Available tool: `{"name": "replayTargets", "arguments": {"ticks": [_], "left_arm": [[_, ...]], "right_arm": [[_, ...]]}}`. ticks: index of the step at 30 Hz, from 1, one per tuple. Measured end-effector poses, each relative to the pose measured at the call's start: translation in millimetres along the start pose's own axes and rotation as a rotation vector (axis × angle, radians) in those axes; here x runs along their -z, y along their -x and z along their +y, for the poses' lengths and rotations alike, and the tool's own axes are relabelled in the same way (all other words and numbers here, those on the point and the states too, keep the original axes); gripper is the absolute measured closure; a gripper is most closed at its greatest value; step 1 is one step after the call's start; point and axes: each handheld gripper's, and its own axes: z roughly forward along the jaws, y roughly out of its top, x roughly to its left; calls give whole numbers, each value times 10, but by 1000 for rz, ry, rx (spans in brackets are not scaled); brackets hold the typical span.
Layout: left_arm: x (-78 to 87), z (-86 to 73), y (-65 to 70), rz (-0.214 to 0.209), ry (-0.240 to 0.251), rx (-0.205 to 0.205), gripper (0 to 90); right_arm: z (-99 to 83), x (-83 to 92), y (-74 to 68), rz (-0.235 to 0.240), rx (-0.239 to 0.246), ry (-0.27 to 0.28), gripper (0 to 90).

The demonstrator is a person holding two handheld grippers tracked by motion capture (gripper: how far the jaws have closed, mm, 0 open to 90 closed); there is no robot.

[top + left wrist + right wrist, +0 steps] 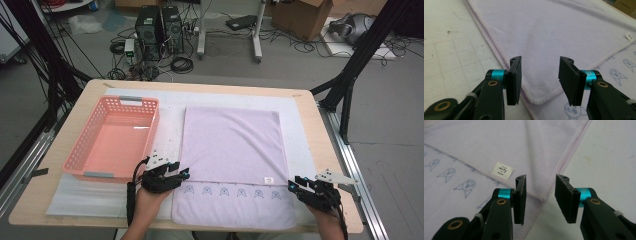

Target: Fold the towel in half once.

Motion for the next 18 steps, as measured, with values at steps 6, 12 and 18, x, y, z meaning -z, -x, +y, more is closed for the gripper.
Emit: {"name": "replayTargets", "arguments": {"ticks": [6, 12, 18], "left_arm": [[56, -84, 48, 18, -19, -34, 567], [20, -110, 31, 33, -42, -35, 587], [-3, -117, 49, 58, -66, -41, 608]], "right_arm": [[17, -77, -105, 4, 53, -33, 646], [55, -174, -164, -27, 86, -63, 714], [46, -179, -190, -39, 128, -94, 840]]}}
